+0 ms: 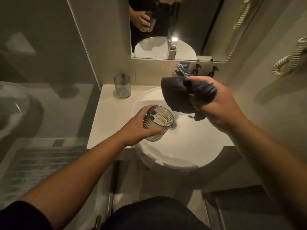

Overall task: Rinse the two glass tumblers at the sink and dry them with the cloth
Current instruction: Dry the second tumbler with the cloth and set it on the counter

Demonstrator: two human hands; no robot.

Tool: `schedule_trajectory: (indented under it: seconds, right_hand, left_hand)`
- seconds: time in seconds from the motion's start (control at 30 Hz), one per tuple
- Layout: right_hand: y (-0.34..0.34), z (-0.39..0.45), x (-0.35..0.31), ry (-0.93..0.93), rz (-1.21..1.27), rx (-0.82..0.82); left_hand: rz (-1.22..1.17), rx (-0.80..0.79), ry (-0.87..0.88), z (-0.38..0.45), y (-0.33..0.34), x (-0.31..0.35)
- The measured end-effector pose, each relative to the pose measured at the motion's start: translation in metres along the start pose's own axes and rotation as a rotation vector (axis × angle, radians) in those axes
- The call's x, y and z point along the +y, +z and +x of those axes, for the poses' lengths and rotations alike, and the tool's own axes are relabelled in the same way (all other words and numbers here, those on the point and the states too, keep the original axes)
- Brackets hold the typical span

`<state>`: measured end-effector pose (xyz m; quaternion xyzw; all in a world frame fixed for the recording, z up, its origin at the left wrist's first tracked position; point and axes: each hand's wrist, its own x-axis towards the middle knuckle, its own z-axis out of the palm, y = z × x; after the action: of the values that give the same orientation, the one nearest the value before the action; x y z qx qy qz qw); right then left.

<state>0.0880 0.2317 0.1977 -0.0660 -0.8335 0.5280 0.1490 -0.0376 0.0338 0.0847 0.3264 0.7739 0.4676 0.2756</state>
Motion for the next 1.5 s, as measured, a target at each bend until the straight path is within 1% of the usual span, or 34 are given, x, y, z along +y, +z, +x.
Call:
schedule_trajectory:
  seconds: [0.03, 0.1, 0.17, 0.27, 0.37, 0.47, 0.53, 0.6, 0.63, 0.67, 0.73, 0.8, 0.83, 0.87, 0.93, 1.0, 1.1, 1.17, 1.3, 1.4, 1.5]
  right_hand:
    - [0.004, 0.001, -0.003, -0.052, -0.168, -0.059]
    - [0.013, 0.003, -0.001, -0.103, -0.450, -0.235]
    - [0.018, 0.005, 0.002, -0.080, -0.618, -0.431]
    - [0.025, 0.008, 0.000, -0.088, -0.737, -0.650]
    - [0.029, 0.013, 0.000, -0.094, -0.768, -0.752]
    - [0.028, 0.019, 0.005, -0.101, -0.776, -0.768]
    - [0.027, 0.022, 0.008, -0.149, -0.757, -0.751]
    - [0.022, 0.024, 0.007, -0.202, -0.727, -0.719]
    - [0.018, 0.025, 0.007, -0.215, -0.718, -0.704]
    - [0.012, 0.025, 0.007, -0.224, -0.716, -0.694]
    - [0.002, 0.025, 0.006, -0.265, -0.732, -0.681]
    - [-0.003, 0.023, 0.008, -0.405, -0.819, -0.673]
    - [-0.003, 0.023, 0.008, -0.464, -0.878, -0.685]
    - [-0.004, 0.023, 0.010, -0.514, -0.918, -0.682]
    - [-0.007, 0.025, 0.010, -0.552, -0.939, -0.667]
    - [-0.008, 0.027, 0.008, -0.550, -0.930, -0.649]
    - [-0.006, 0.027, 0.006, -0.483, -0.931, -0.578]
    - [-0.001, 0.023, 0.005, -0.381, -0.831, -0.534]
    - [0.011, 0.008, -0.005, -0.163, -0.506, -0.433]
    - [0.011, 0.001, -0.012, -0.009, -0.197, -0.346]
    - [0.008, 0.002, -0.017, 0.152, 0.157, -0.294]
  left_hand:
    - [-0.007, -0.027, 0.015, 0.003, -0.002, 0.007]
    - [-0.003, -0.072, 0.053, 0.008, -0.006, 0.015]
    - [0.038, -0.106, 0.103, 0.012, -0.010, 0.019]
    - [0.062, -0.154, 0.146, 0.016, -0.013, 0.022]
    - [0.087, -0.204, 0.185, 0.021, -0.012, 0.031]
    - [0.127, -0.222, 0.231, 0.024, -0.012, 0.040]
    - [0.168, -0.216, 0.262, 0.025, -0.015, 0.044]
    - [0.171, -0.217, 0.251, 0.027, -0.020, 0.048]
    - [0.128, -0.198, 0.213, 0.026, -0.021, 0.052]
    - [0.029, -0.151, 0.155, 0.025, -0.021, 0.057]
    - [-0.285, -0.024, -0.042, 0.025, -0.017, 0.066]
    - [-0.595, -0.016, -0.261, 0.027, -0.010, 0.075]
    - [-0.681, -0.021, -0.318, 0.028, -0.007, 0.079]
    - [-0.717, -0.005, -0.339, 0.028, -0.003, 0.084]
    - [-0.730, 0.070, -0.298, 0.032, 0.003, 0.094]
    - [-0.719, 0.170, -0.227, 0.036, 0.006, 0.103]
    - [-0.697, 0.284, -0.139, 0.043, 0.006, 0.111]
    - [-0.678, 0.327, -0.077, 0.045, 0.006, 0.113]
    - [-0.588, 0.369, 0.000, 0.044, 0.009, 0.112]
    - [-0.517, 0.380, 0.034, 0.041, 0.009, 0.110]
    - [-0.453, 0.418, 0.132, 0.037, 0.010, 0.108]
